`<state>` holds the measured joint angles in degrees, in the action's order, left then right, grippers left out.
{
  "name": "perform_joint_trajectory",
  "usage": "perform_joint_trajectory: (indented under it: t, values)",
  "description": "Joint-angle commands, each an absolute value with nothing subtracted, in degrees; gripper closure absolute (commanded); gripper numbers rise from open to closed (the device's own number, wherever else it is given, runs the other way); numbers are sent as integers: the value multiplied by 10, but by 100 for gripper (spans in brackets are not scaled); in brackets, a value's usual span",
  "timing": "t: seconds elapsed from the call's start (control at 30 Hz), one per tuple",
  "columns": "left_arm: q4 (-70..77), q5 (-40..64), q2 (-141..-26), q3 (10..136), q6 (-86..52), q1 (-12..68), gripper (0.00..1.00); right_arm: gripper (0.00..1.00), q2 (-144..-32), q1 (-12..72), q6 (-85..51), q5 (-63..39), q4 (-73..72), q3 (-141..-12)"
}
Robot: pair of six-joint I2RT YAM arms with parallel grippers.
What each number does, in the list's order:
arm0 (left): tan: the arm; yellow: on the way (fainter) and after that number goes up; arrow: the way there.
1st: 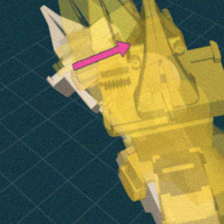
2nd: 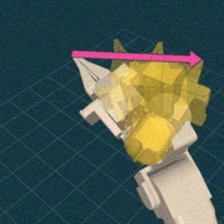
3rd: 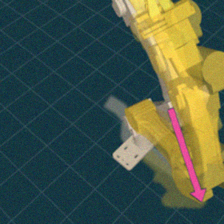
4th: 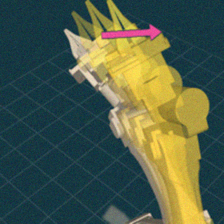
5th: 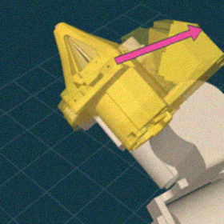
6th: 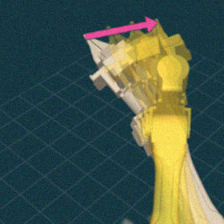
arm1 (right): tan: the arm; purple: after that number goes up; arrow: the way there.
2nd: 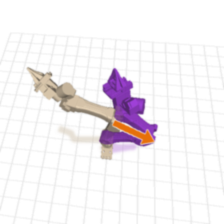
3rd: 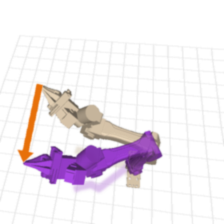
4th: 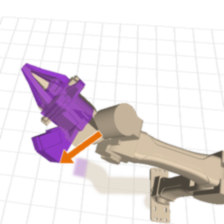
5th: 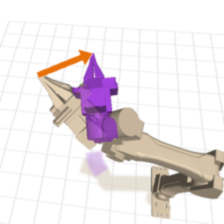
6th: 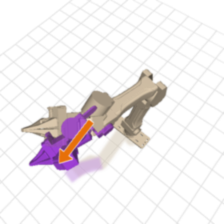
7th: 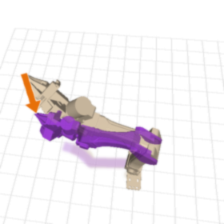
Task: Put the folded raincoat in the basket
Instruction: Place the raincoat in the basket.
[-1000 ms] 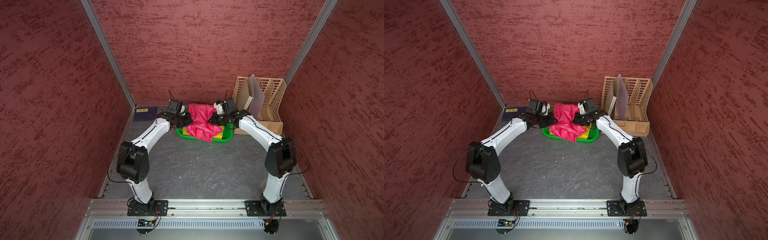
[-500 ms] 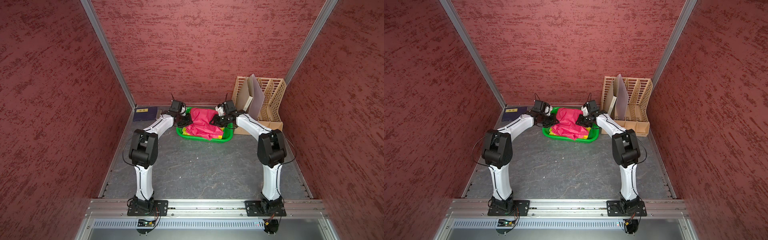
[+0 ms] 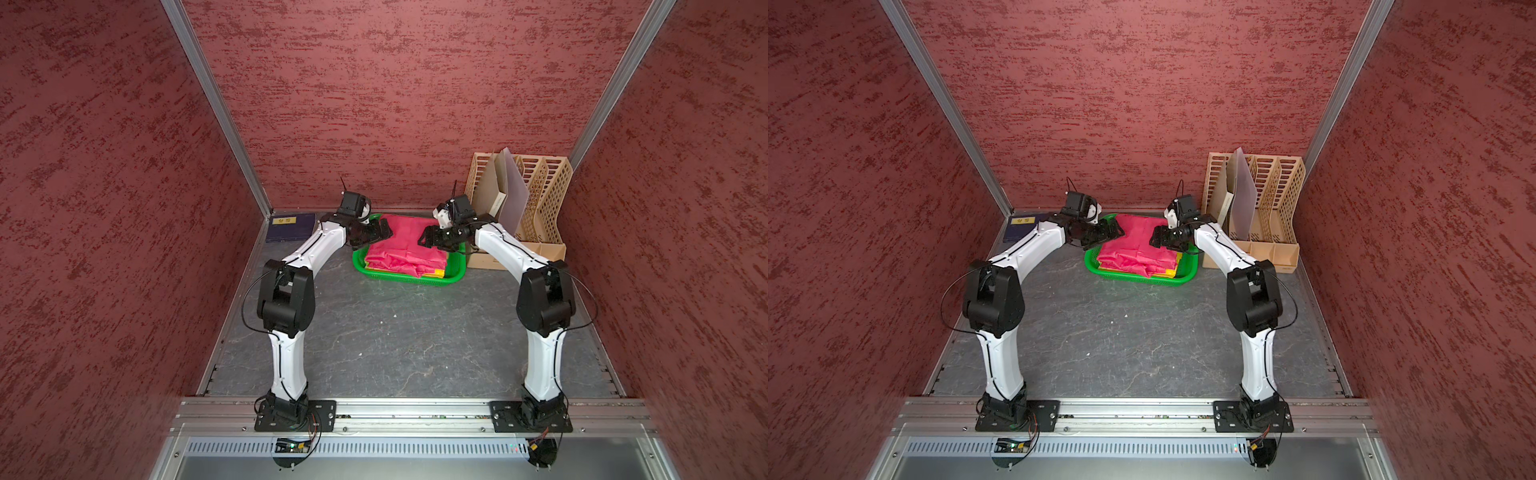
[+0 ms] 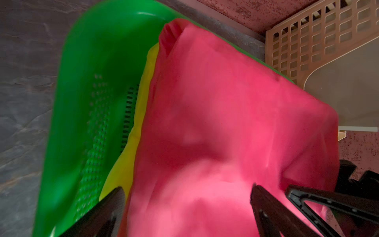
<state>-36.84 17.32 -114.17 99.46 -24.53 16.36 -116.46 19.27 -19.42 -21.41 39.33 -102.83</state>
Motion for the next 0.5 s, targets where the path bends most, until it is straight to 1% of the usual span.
perform_joint_trajectory:
  t: [0.0, 0.13, 0.23, 0.37, 0.47]
  values:
    - [-404, 135, -1071, 1030, -229, 165, 0, 25, -1078, 189, -177, -179, 418, -1057]
    - [-413, 160, -1035, 1054, -224, 165, 0, 25, -1015, 190, -206, -192, 399, -1028]
    - [-364, 172, -1021, 1042, -252, 172, 0, 27, -981, 192, -247, -214, 357, -992]
    - [-313, 172, -1043, 1047, -286, 185, 0, 36, -961, 199, -295, -205, 296, -951]
    - [-239, 187, -1071, 1029, -329, 191, 0, 49, -985, 204, -333, -235, 245, -939]
